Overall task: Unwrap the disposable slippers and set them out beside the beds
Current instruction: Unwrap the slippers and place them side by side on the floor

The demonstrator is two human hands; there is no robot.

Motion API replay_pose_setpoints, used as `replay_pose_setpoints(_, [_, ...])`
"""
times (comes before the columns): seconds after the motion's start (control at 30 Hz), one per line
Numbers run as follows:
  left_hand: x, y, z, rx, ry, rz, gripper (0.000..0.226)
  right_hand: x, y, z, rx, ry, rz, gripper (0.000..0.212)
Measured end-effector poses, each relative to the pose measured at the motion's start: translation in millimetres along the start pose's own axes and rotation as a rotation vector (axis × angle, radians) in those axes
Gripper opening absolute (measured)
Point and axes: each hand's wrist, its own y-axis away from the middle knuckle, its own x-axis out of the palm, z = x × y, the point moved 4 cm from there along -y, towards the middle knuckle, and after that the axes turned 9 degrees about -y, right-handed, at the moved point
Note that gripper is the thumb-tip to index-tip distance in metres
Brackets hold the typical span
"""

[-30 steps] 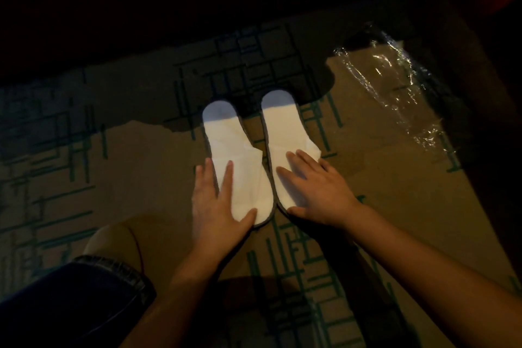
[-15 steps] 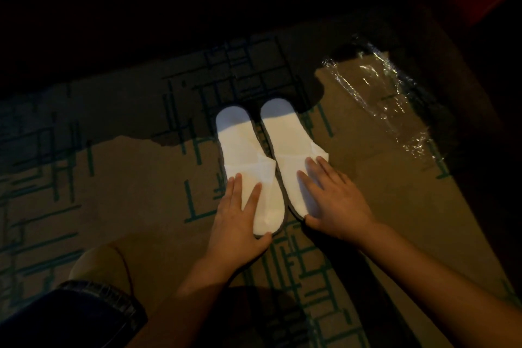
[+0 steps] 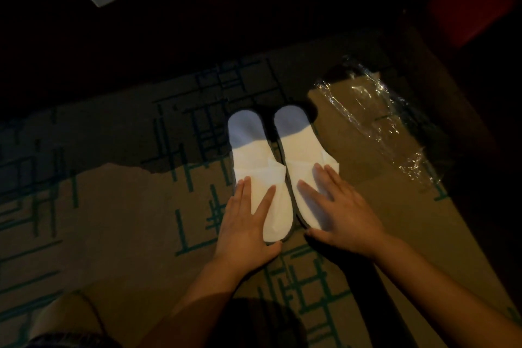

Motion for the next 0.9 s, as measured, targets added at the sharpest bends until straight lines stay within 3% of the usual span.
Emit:
replay_pose_setpoints(0.27, [3,-6,2,0.009,-0.009,-0.036,0.101,1,-1,-19,-0.104,0.081,0.038,0.086])
replay_pose_setpoints(0.47, [-8,-30,4,0.015,-0.027,-0.006,0.101,-24,-32,-26,-0.065,0.055,-0.037,0.087])
replay_pose_setpoints(0.9, [-28,-74,13,0.048,-0.034,-0.069,0.100,-55,-80,-35,-0.029,0.092,-0.038,0.089])
